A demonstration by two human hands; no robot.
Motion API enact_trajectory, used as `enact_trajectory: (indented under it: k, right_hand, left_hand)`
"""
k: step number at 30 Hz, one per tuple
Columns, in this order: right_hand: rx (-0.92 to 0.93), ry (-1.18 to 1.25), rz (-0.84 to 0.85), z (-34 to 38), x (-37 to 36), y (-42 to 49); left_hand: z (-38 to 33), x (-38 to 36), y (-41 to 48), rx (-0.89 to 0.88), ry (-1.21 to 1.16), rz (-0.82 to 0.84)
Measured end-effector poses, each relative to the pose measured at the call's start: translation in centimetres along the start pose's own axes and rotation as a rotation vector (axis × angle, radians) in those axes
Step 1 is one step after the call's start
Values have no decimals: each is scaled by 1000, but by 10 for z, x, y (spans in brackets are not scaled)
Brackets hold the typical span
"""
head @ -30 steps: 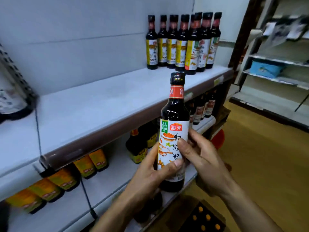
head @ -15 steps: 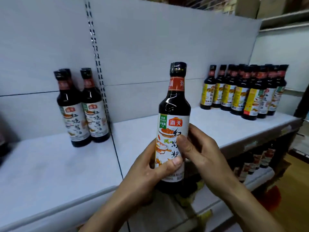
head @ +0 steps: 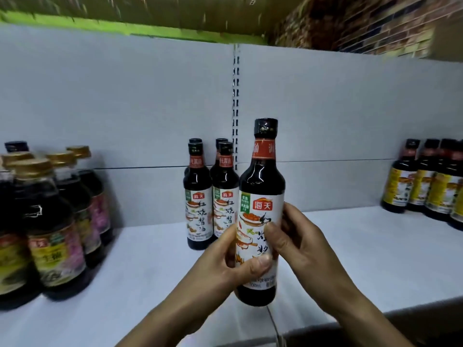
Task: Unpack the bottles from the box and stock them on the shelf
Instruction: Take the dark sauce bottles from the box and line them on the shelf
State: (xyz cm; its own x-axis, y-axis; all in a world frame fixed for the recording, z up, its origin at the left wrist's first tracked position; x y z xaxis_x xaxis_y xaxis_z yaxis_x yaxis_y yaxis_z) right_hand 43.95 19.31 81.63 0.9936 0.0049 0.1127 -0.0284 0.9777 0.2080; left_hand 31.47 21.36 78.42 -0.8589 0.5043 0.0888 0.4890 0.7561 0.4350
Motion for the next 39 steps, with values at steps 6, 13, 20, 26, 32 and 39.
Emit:
enact_trajectory:
  k: [6, 13, 20, 26, 32, 39]
  right_hand:
    - [-20, 31, 92, -10, -28, 31]
    - [-72, 38, 174, -29, -46, 60]
    - [-132, -17, 223, -53, -60, 74]
    - [-122, -20, 262, -59, -70, 83]
    - [-116, -47, 281, -63, -74, 88]
    - [-72, -104, 249, -63, -75, 91]
  left_hand:
    - [14, 36, 4, 0, 50, 1]
    - [32, 63, 10, 18, 105, 16]
    - [48, 74, 8, 14, 130, 96]
    - [55, 83, 9, 0, 111, 85]
    - [65, 93, 14, 3, 130, 60]
    - [67, 106, 21, 25, 211, 22]
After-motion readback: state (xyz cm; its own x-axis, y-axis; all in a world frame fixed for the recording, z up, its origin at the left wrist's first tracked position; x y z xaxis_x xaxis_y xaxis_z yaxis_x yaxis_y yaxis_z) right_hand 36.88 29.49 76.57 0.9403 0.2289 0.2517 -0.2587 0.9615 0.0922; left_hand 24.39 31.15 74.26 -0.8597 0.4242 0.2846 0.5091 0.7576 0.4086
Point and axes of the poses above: each hand's wrist, its own y-axis towards the middle knuckle, its own x-axis out of the back of the hand, z = x × y, the point moved 8 cm from there along y, towards the middle knuckle, and after that the axes turned 15 degrees about -x, right-handed, at the moved point
